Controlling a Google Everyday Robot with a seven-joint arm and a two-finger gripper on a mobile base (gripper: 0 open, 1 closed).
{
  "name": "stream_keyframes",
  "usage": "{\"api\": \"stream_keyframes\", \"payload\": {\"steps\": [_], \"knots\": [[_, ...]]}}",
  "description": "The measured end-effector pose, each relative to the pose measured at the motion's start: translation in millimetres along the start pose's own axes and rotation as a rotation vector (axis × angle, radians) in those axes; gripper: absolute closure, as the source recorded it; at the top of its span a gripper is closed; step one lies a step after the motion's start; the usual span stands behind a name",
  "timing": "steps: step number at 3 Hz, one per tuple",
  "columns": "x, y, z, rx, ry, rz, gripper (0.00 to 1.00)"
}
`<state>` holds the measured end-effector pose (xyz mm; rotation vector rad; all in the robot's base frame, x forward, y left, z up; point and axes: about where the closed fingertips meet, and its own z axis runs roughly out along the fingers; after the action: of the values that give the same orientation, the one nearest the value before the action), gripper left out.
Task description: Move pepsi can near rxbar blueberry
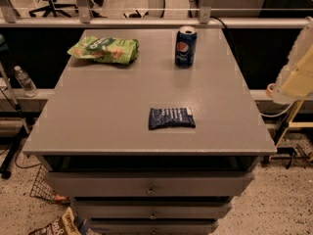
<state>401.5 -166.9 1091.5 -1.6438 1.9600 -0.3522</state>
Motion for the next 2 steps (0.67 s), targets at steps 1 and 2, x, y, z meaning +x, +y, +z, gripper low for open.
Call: {"api": "stream_keyframes", "payload": {"steps": [1, 2], "knots": [[0.0, 0.0, 0.0, 0.0, 0.0, 0.0, 0.0], [-10.9, -14.7, 0.3, 0.038, -0.088, 0.058, 0.0]]}}
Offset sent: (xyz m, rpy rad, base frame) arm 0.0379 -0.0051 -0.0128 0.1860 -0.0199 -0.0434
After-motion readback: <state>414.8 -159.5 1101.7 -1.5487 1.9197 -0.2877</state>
